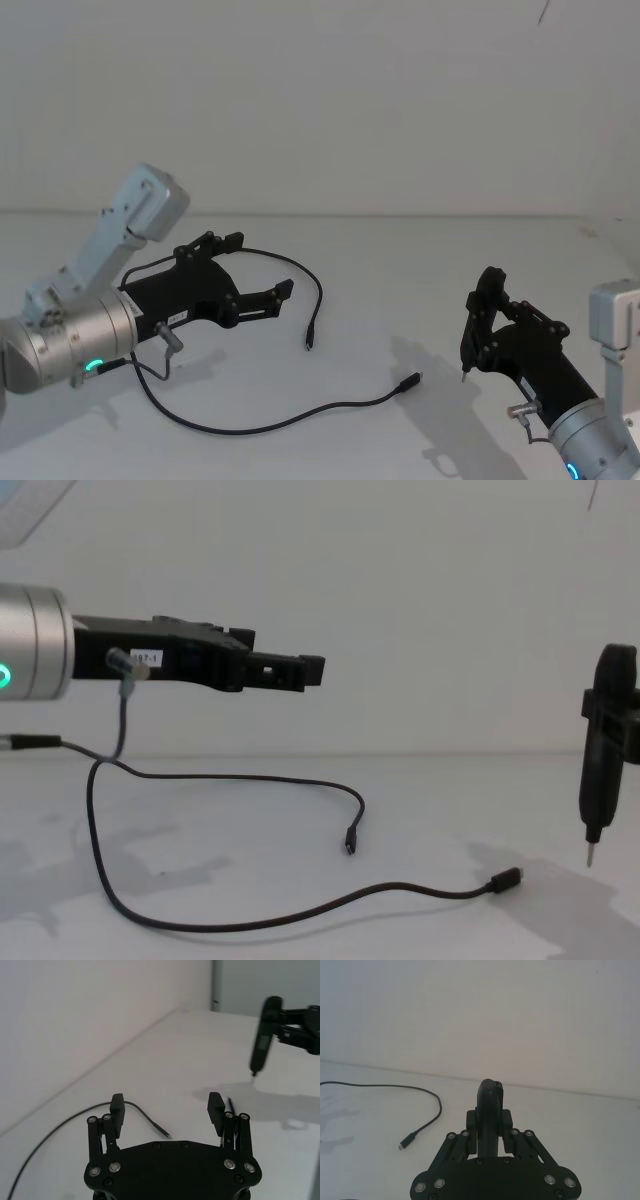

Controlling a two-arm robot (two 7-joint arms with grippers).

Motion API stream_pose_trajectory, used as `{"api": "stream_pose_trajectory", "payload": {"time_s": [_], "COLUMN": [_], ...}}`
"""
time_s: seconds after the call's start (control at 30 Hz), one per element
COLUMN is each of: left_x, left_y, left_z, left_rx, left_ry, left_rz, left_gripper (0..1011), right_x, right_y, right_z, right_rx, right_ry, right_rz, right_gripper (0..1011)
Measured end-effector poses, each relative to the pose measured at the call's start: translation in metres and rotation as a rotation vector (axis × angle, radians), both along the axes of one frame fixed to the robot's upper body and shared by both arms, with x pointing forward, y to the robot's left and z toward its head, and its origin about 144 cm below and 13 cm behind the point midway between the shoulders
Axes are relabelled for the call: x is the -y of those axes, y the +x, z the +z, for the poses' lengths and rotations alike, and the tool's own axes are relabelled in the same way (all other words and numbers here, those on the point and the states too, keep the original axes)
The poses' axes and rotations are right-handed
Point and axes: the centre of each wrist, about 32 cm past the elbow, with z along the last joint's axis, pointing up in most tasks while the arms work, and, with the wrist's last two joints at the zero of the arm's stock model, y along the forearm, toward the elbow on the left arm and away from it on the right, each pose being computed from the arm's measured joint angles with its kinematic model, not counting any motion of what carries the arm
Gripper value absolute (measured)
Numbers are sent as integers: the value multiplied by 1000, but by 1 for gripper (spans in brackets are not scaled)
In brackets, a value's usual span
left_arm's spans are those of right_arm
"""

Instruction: Pick up the data cable with the one hand.

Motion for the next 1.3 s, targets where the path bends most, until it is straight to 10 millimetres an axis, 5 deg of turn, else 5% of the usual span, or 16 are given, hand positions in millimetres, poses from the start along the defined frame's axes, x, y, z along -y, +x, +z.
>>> {"api": "stream_pose_trajectory", "payload": {"time_s": [0.47, 1.3], "left_x": [-3, 25], "left_y": [9, 14], "left_z": [37, 31], "left_rx": [-190, -289], "left_ry": [136, 227], "left_rz": [-155, -219], "left_gripper": [1001, 1001], "right_x": [0, 0], "right_y": [0, 0], "right_z": [0, 0], "right_rx": [0, 0], "right_ry": [0, 0], "right_rz": [0, 0], "right_gripper": [279, 279]}}
